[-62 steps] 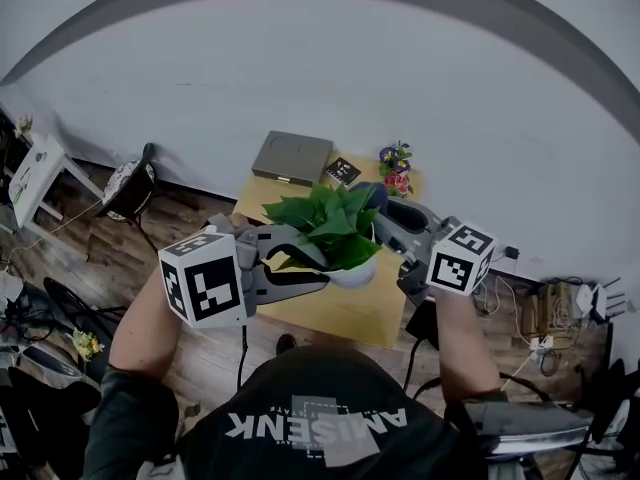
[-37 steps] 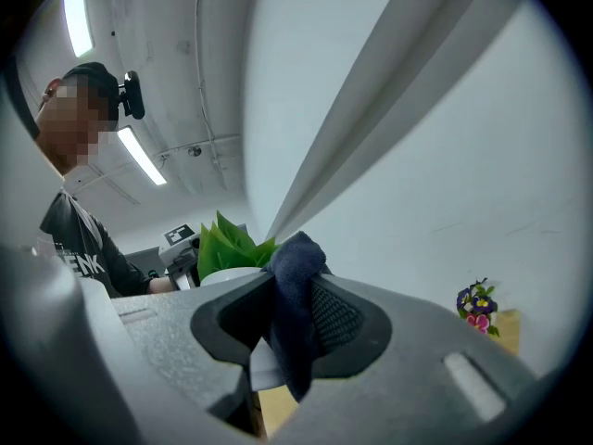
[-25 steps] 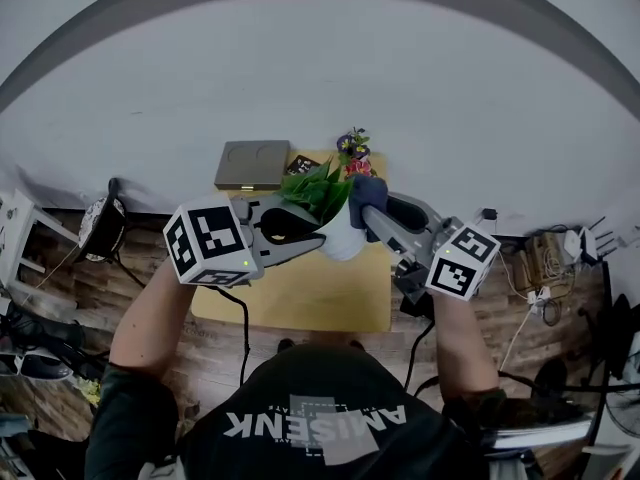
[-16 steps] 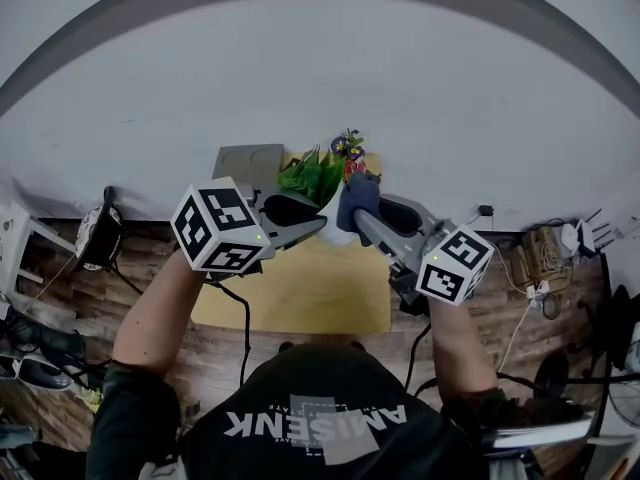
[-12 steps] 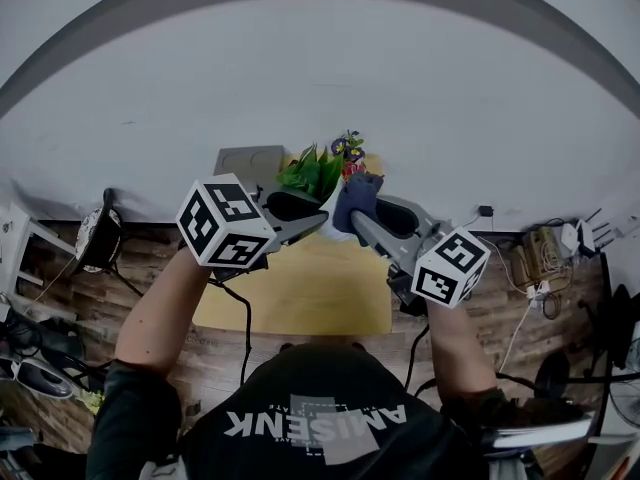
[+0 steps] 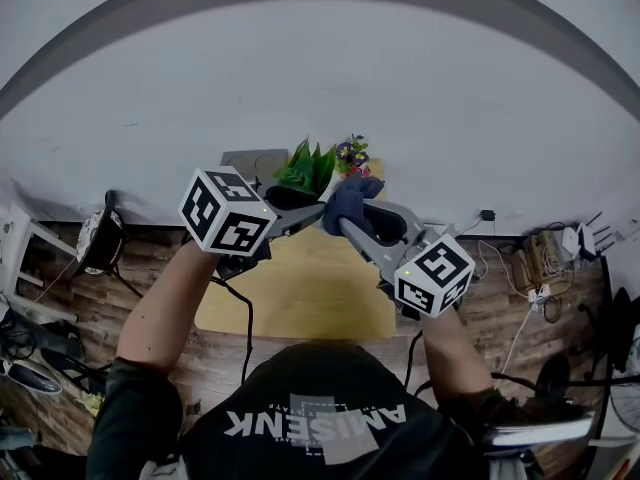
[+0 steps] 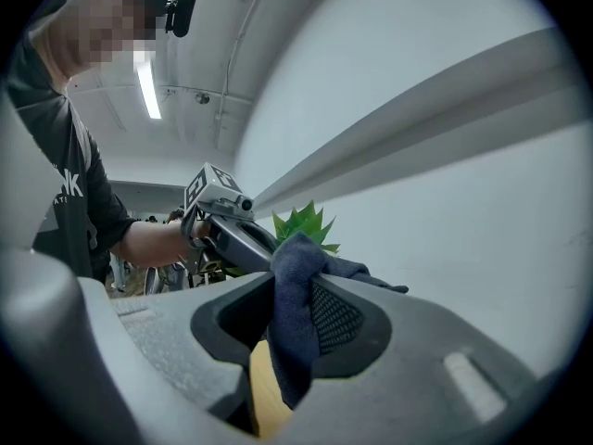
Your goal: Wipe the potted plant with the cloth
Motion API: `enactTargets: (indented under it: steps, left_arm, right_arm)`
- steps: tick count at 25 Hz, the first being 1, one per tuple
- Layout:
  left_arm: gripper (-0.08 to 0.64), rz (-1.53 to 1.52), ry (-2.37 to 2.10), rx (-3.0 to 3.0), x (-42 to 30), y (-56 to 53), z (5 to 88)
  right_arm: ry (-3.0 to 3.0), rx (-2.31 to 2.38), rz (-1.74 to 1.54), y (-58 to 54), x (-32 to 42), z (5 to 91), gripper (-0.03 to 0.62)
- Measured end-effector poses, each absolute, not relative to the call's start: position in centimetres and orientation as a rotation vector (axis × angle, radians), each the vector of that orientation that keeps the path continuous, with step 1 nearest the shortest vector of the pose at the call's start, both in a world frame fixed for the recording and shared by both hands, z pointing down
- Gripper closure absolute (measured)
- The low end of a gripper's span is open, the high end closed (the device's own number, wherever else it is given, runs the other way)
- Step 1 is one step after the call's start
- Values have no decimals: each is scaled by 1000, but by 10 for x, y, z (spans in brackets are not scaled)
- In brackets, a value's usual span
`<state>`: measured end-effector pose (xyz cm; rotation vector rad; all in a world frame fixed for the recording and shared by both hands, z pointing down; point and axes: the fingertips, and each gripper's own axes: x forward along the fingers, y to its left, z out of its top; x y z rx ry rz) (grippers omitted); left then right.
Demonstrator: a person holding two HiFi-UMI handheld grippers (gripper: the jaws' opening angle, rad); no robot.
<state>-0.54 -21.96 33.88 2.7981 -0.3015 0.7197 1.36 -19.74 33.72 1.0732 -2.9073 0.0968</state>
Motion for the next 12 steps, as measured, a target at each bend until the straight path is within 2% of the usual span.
enactTargets:
  steps: [12]
  left_arm:
    - [543, 702, -431, 2712, -42, -232, 346]
  right_arm:
    - [-2853, 1004, 47, -193, -35, 354, 480]
